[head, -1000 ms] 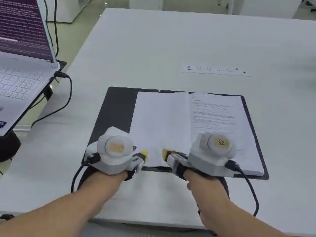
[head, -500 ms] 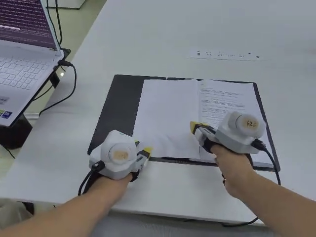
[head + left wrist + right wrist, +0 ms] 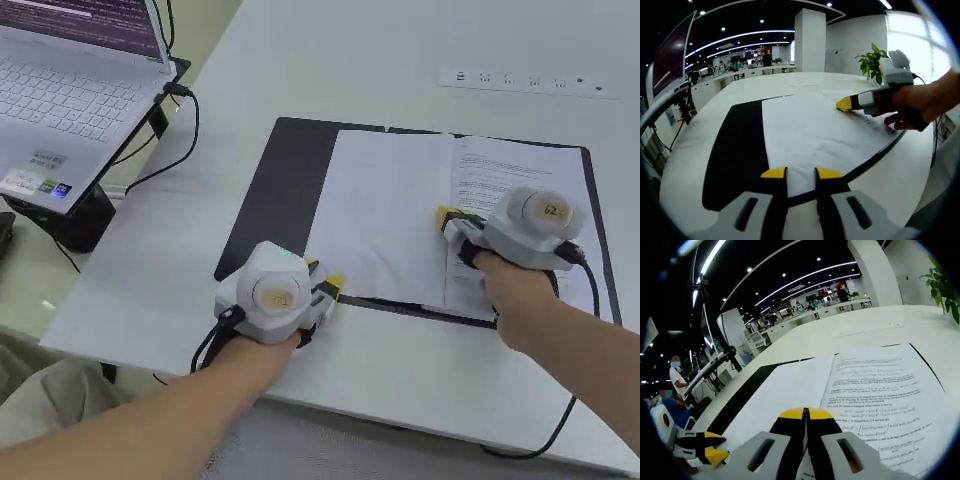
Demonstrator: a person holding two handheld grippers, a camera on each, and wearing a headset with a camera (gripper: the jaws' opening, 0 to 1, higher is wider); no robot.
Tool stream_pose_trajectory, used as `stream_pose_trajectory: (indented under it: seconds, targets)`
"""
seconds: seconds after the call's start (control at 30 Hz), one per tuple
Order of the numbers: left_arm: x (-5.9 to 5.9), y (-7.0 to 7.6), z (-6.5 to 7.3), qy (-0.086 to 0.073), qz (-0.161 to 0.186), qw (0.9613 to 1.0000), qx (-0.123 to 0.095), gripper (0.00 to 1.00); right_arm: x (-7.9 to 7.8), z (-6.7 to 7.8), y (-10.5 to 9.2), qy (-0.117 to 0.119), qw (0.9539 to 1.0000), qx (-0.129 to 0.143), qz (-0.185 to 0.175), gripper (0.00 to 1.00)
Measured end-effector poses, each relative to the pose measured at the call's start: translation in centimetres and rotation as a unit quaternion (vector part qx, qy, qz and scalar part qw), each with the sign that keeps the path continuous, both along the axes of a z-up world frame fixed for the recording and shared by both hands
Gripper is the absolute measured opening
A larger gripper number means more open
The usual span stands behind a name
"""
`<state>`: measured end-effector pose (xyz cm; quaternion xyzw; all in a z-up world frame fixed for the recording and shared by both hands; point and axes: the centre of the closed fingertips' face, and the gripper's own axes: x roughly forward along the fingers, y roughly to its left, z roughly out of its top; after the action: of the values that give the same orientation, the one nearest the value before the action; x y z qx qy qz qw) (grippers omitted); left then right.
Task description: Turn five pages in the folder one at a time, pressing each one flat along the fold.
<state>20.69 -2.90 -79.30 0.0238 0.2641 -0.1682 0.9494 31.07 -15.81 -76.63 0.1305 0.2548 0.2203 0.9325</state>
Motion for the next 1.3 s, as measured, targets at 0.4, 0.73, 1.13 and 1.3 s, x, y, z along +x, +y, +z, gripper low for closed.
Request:
stream_pose_trajectory:
  seconds: [0.4,0.73,1.13,1.3]
  targets:
    - [-0.2,0.0,0.1,-0.002,0.003,1.0,-0.005,0.2,3.4,0.0,0.1,-0.018,0.9998,-0.007,-0.005,0.0]
    - [-0.4,0.2,0.2,-0.006,0.005,0.9999,-0.007,0.2,5.7,-0.1,0.2,-0.032,0.9993,-0.013,-0.014,0.0]
    - [-0.4,0.0,0.3,-0.009,0.007,0.9999,-0.008,0.2,9.3,0.4,-0.4,-0.044,0.998,-0.035,-0.029,0.0]
    - [-0.3,-0.1,0.3,-0.01,0.008,0.9999,-0.009,0.2,12.4,-0.3,-1.0,-0.041,0.9975,-0.035,-0.046,0.0]
